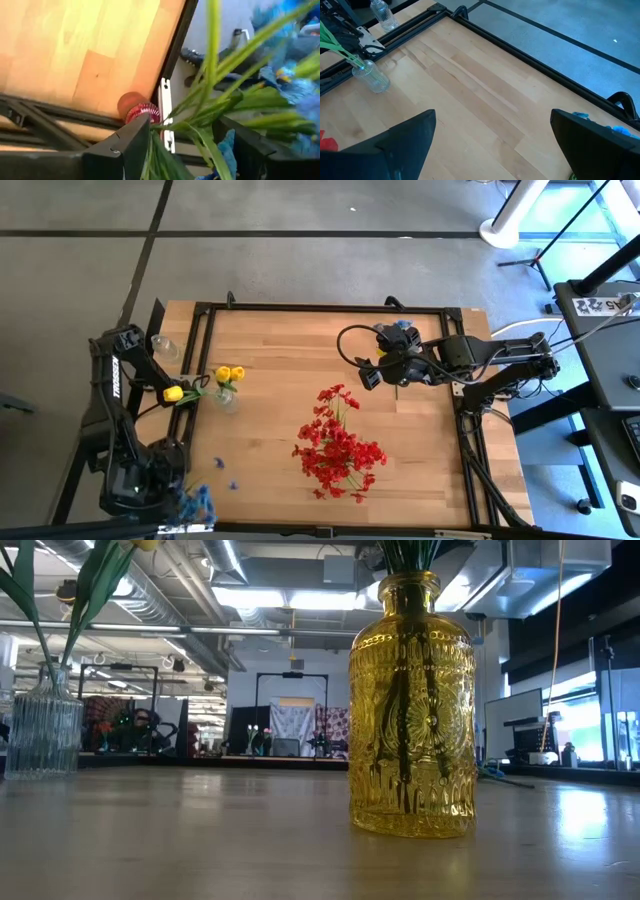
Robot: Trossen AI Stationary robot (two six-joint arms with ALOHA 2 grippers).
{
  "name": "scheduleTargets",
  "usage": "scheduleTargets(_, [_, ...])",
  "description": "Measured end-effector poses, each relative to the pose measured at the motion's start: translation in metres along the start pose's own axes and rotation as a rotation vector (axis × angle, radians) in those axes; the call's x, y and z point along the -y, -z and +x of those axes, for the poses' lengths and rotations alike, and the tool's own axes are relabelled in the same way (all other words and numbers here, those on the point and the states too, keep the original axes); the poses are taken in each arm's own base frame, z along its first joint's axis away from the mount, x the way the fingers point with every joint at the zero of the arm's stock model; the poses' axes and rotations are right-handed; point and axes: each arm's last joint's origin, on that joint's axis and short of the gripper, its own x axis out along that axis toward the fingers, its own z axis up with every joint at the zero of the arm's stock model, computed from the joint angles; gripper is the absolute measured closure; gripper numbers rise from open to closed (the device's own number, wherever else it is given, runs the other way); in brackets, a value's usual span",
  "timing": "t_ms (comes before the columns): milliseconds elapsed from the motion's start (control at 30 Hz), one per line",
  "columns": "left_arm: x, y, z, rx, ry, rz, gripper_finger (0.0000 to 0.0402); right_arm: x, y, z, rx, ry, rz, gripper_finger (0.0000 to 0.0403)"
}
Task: Sort flowers into vase by color
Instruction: Put the bottom blue flowers into the red vase
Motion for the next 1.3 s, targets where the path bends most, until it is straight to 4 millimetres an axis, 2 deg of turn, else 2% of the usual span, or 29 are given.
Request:
scheduleTargets(333, [0.009, -0.002, 0.001, 0.073, 0.087, 0.078, 0.0195, 0.000, 0.000, 0.000, -0.006, -0.006, 0.000, 0.0011])
scheduleTargets(533, [0.014, -0.001, 0.009, 0.123, 0.066, 0.234, 0.0201, 0.000, 0.000, 0.000, -0.006, -0.005, 0.000, 0.0011])
scheduleTargets(700, [0.017, 0.000, 0.018, 0.120, 0.034, 0.303, 0.0255, 0.000, 0.001, 0.000, -0.010, -0.001, -0.005, 0.0011])
scheduleTargets(900, [0.012, 0.000, 0.018, 0.108, -0.019, 0.280, 0.0382, 0.002, 0.002, 0.000, -0.018, 0.010, -0.016, 0.0011])
scheduleTargets(1100, [-0.006, 0.004, 0.015, 0.065, -0.180, 0.220, 0.0398, 0.002, 0.002, 0.000, -0.021, 0.013, -0.019, 0.0011])
scheduleTargets(1300, [-0.008, 0.011, 0.013, -0.039, -0.197, 0.190, 0.0398, 0.003, 0.003, 0.000, -0.029, 0.023, -0.029, 0.0011])
